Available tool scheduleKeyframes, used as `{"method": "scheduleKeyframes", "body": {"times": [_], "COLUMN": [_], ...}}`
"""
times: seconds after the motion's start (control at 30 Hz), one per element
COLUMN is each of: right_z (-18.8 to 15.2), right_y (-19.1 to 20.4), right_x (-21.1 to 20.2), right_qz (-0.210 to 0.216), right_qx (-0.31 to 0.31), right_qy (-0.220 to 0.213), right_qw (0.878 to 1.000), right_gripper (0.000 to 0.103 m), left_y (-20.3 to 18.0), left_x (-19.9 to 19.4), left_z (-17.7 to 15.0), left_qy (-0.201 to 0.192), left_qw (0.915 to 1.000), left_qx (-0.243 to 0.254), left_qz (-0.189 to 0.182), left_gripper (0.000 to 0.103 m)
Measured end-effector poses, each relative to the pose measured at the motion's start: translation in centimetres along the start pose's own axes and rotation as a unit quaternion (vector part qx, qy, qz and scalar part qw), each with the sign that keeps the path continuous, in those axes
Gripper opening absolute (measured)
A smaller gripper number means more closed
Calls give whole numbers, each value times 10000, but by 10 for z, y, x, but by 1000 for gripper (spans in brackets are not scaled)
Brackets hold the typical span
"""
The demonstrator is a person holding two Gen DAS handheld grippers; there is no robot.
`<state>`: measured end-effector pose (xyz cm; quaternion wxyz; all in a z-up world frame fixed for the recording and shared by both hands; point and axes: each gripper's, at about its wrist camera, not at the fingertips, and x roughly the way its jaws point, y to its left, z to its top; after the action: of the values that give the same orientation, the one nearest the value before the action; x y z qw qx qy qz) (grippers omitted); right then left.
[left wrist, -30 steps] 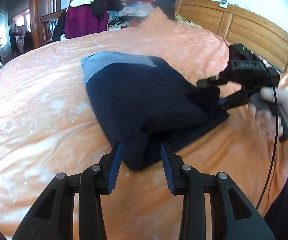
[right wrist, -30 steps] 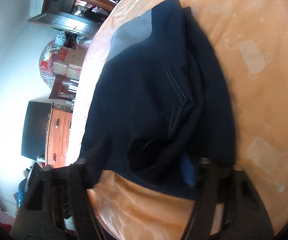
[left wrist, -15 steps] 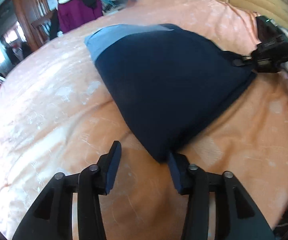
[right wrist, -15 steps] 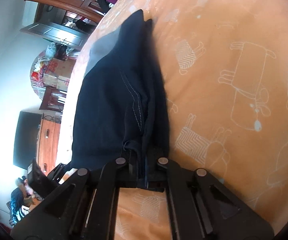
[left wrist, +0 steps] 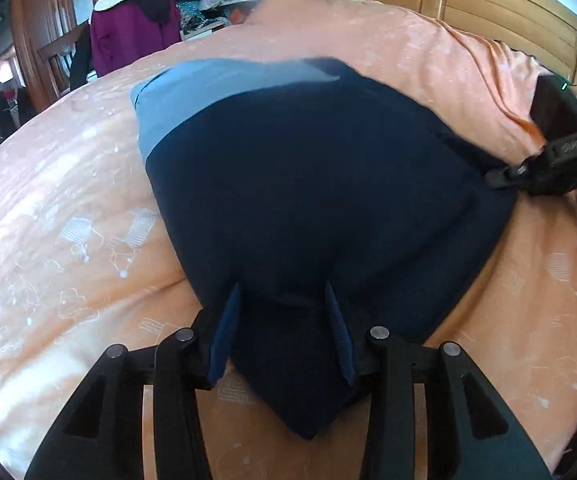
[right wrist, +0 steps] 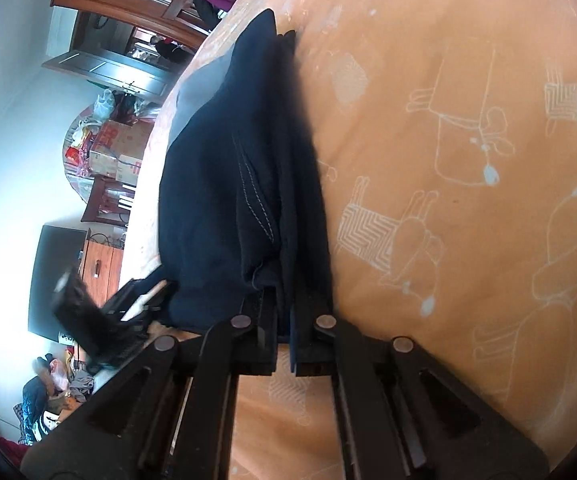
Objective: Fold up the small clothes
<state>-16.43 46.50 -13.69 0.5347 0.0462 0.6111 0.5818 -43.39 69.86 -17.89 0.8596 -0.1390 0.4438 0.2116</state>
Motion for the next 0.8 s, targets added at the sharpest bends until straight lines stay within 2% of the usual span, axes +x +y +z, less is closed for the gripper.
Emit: {"method": "scheduleKeyframes", "body": {"times": [0.03, 0.07, 0.17, 0.23, 0.27, 0.3, 0.33, 0.4, 0.5, 0.6, 0.67, 0.7, 0.73, 0.77, 0.8], "right_z": [1, 2, 3, 3, 3, 2, 1, 0, -1, -1, -1, 0, 0, 0, -1], "right_y": [-1, -2, -12, -12, -12, -12, -13, -16, -21, -22, -24, -25, -26, -26, -26], "right_x": [1, 2, 3, 2, 2, 2, 1, 1, 0, -1, -2, -2, -2, -2, -1], "right_qz": [24, 65, 297, 309, 312, 331, 335, 417, 504, 528, 545, 561, 581, 590, 594], "right_qx": [-24, -46, 7, -40, -69, -100, -121, -146, -150, -148, -147, -148, -148, -146, -145], "right_qy": [5, 12, -22, -44, -51, -56, -68, -96, -109, -117, -119, -120, -125, -125, -122], "right_qw": [10000, 10000, 9996, 9995, 9995, 9994, 9993, 9990, 9986, 9984, 9983, 9982, 9981, 9981, 9981], "right_gripper": [1, 0, 0, 0, 0, 0, 0, 0, 0, 0, 0, 0, 0, 0, 0], "left_y": [4, 9, 30, 45, 48, 48, 50, 63, 81, 101, 114, 122, 130, 138, 142], "left_x": [-9, -23, -44, -27, -8, 25, 33, 25, 12, 34, 62, 87, 110, 134, 144], "left_z": [0, 4, 24, 40, 40, 34, 30, 40, 72, 119, 140, 149, 152, 151, 151], "left_qy": [-78, -316, -914, -846, -581, -107, -92, -141, -743, -943, -854, -610, -290, 104, 153], "left_qw": [9999, 9990, 9948, 9957, 9981, 9998, 9998, 9997, 9963, 9949, 9958, 9976, 9989, 9989, 9978], "left_qx": [-91, -239, -407, -329, -180, 132, 144, -55, -283, -256, -290, -329, -374, -464, -638], "left_qz": [-92, -211, -193, -157, -59, 134, 66, -183, -315, -231, -159, -91, -1, 55, -38], "left_gripper": [40, 40, 39, 39, 41, 43, 43, 43, 41, 42, 42, 44, 49, 61, 65]}}
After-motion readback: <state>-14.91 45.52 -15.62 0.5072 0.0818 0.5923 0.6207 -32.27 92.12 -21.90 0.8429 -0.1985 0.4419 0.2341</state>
